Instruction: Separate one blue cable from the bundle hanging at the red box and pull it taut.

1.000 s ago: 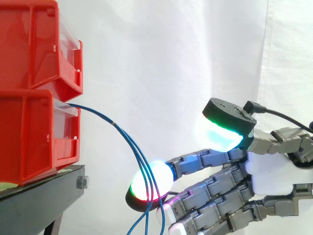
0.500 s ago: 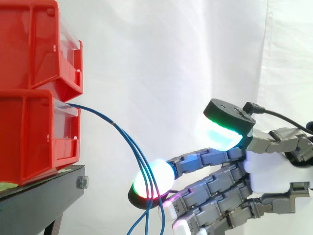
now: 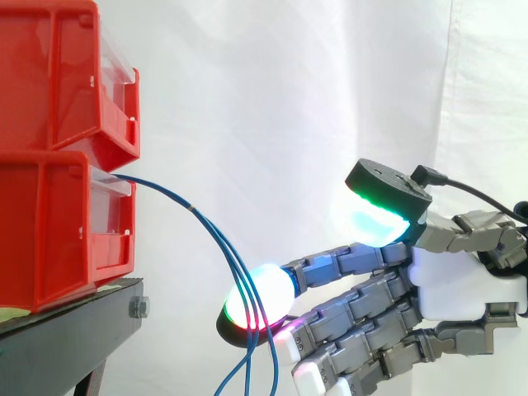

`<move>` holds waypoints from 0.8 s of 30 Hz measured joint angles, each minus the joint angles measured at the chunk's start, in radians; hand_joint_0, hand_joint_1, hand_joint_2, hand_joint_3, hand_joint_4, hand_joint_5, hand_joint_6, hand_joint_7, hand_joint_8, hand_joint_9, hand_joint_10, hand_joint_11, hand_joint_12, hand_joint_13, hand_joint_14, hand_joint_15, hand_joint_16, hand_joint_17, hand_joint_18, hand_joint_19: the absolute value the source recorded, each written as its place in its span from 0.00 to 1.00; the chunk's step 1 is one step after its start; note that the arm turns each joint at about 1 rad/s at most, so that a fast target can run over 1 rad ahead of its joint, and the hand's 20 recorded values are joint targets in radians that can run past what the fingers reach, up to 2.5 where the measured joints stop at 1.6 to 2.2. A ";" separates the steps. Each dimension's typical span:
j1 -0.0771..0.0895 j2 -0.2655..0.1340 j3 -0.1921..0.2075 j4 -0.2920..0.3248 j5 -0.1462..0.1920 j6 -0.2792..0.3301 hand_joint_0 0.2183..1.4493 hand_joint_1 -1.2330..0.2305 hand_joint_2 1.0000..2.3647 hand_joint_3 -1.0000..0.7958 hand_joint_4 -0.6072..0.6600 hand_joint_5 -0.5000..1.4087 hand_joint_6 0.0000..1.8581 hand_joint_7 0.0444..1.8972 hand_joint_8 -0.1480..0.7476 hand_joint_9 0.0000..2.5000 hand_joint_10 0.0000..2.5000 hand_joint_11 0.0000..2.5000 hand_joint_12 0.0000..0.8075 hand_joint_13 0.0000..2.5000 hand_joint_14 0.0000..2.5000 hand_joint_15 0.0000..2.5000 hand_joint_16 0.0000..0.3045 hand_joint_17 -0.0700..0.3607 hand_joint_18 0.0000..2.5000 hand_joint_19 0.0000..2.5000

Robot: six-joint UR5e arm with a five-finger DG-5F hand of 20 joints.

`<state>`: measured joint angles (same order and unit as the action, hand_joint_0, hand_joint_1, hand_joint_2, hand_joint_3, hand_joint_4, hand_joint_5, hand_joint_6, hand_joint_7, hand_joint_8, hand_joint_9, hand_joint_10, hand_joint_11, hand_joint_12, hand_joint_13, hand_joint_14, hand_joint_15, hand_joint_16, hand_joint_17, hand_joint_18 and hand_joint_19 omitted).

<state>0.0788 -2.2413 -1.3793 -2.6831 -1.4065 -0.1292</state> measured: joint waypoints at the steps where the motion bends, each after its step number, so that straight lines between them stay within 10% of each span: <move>1: 0.000 0.000 0.000 0.000 -0.001 0.000 0.23 0.41 0.00 0.28 0.61 0.15 0.27 0.36 0.48 0.25 0.00 0.10 0.46 0.29 0.00 0.13 0.16 0.42 0.24 0.17; 24: -0.012 -0.001 0.000 0.009 -0.053 0.006 0.23 0.41 0.00 0.28 0.60 0.15 0.27 0.35 0.49 0.25 0.00 0.10 0.46 0.29 0.00 0.14 0.16 0.42 0.24 0.18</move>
<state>0.0667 -2.2420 -1.3792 -2.6736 -1.4592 -0.1228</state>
